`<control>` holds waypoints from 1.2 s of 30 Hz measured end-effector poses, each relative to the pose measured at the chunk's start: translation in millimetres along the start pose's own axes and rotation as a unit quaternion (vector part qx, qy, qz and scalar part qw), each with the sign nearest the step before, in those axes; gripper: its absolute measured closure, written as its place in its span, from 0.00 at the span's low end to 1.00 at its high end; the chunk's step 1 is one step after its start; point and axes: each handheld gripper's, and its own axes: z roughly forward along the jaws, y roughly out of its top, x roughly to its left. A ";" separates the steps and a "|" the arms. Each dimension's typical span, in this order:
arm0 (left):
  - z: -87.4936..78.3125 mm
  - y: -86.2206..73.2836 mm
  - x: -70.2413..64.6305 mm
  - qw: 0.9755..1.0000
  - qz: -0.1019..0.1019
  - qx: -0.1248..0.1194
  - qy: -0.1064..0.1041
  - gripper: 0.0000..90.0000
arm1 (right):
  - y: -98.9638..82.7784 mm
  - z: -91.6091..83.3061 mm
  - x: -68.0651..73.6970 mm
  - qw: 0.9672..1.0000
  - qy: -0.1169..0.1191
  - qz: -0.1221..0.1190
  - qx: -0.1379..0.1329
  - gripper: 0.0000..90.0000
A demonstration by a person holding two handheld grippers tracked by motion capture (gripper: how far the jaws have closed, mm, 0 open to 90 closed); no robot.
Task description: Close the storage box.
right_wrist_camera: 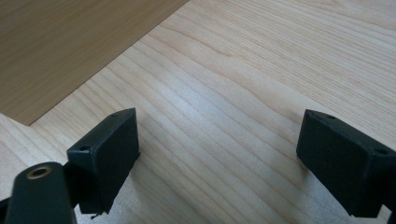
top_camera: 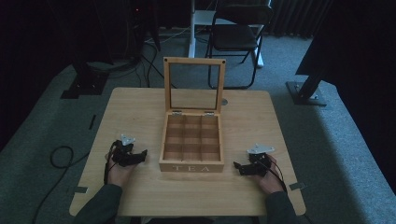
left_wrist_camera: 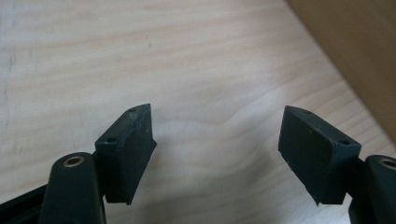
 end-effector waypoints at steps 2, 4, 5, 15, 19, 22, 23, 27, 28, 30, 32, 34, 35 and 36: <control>-0.7 4.2 0.3 1.000 -0.003 -0.006 -0.004 0.30 | -0.2 -0.1 0.4 1.000 0.000 -0.001 0.000 0.14; -1.8 8.9 1.9 1.000 -0.004 -0.010 -0.008 0.30 | -0.4 -0.6 0.8 1.000 0.000 -0.002 0.001 0.14; -1.8 8.9 1.9 1.000 -0.004 -0.010 -0.008 0.30 | -0.4 -0.6 0.8 1.000 0.000 -0.002 0.001 0.14; -11.7 39.7 12.6 0.999 -0.008 -0.040 -0.007 0.30 | -1.2 -1.1 1.0 1.000 0.002 -0.003 -0.001 0.14; -9.7 56.7 14.8 0.999 0.003 -0.036 -0.018 0.30 | -1.7 -1.9 0.6 1.000 0.002 -0.004 0.000 0.14; -9.2 67.6 14.9 0.999 0.010 -0.037 -0.018 0.30 | -2.5 -2.5 0.1 1.000 0.003 -0.004 0.000 0.14; -9.5 71.0 14.8 0.999 0.012 -0.038 -0.018 0.30 | -2.9 -2.9 0.0 1.000 0.004 -0.004 0.000 0.14; -11.1 82.9 14.8 0.999 0.019 -0.043 -0.015 0.30 | -4.2 -4.3 -1.5 1.000 0.006 -0.007 0.000 0.14; -11.5 85.4 14.9 0.999 0.020 -0.044 -0.014 0.31 | -4.4 -4.5 -1.7 1.000 0.006 -0.007 0.000 0.14; -11.6 89.9 15.9 0.999 0.020 -0.045 -0.012 0.31 | -4.5 -4.6 -1.8 1.000 0.006 -0.008 0.000 0.14; -11.4 93.8 17.7 0.999 0.019 -0.046 -0.011 0.31 | -4.5 -4.6 -1.9 1.000 0.006 -0.008 0.000 0.14; -11.3 97.2 19.5 0.999 0.013 -0.047 -0.010 0.31 | -4.7 -4.8 -2.2 1.000 0.007 -0.008 -0.001 0.14; -11.3 98.8 20.5 0.999 0.011 -0.049 -0.009 0.31 | -4.8 -4.9 -2.5 1.000 0.008 -0.008 -0.001 0.14; -11.1 100.3 21.6 0.999 0.009 -0.050 -0.009 0.31 | -5.0 -5.2 -2.9 1.000 0.007 -0.009 -0.001 0.14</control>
